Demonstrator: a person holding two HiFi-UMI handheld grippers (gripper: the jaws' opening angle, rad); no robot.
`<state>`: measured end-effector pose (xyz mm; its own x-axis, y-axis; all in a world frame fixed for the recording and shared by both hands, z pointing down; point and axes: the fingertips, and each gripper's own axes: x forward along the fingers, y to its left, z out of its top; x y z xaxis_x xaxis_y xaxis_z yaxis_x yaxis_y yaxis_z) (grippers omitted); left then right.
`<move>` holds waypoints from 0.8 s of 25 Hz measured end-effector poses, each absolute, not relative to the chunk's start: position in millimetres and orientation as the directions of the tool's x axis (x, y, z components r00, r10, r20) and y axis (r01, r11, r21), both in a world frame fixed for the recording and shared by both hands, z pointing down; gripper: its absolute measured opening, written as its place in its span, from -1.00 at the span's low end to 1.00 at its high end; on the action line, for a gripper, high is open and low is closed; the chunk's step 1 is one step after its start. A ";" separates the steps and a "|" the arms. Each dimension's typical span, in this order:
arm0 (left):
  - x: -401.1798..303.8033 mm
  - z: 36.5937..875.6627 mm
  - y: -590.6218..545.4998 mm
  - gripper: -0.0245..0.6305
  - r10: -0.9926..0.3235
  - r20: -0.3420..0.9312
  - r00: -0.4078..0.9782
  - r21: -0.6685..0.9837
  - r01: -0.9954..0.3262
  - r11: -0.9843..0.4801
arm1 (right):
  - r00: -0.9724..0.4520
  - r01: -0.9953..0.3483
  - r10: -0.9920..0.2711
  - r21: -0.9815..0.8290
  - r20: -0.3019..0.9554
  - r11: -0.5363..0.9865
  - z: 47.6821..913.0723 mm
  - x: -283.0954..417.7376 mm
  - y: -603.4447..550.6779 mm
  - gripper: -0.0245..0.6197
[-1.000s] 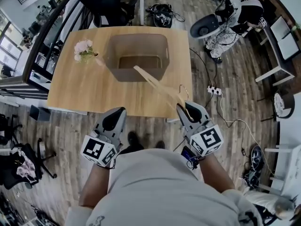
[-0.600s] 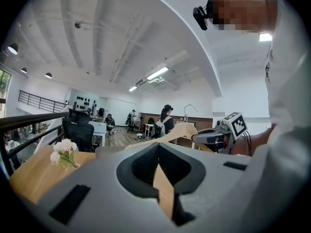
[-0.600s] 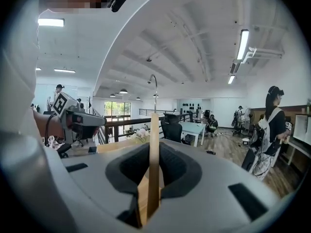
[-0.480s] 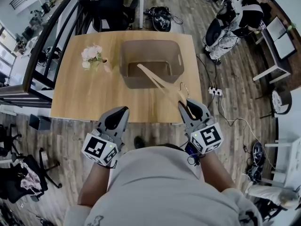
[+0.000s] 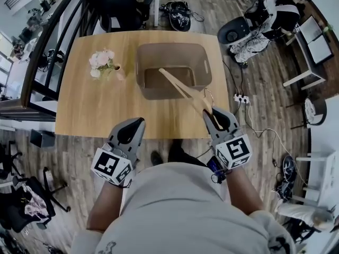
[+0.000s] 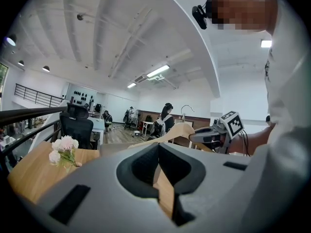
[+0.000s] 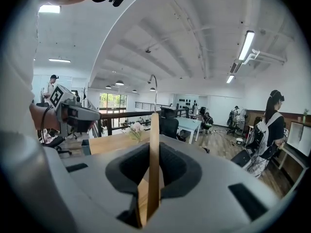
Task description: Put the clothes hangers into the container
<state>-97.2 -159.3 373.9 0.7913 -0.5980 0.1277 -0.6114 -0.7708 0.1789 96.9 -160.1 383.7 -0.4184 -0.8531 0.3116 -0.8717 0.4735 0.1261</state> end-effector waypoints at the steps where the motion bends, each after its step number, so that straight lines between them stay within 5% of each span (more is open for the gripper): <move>1: -96.9 374.8 -162.8 -0.91 -0.600 0.131 0.789 0.180 -0.614 -0.768 | -0.420 -0.868 -0.850 0.133 0.317 0.478 385.9 96.7 -165.5 -0.73; 20: -69.0 396.5 -248.3 -0.91 -0.666 0.187 0.722 0.215 -0.692 -0.689 | -0.474 -0.669 -0.704 0.304 0.529 0.678 437.4 94.7 -293.0 -0.73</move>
<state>-69.0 -248.3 396.5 0.7217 -0.6664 0.1870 -0.6920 -0.6891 0.2151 94.7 -293.0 437.4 -0.4736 -0.7040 0.5292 -0.6690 0.6784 0.3037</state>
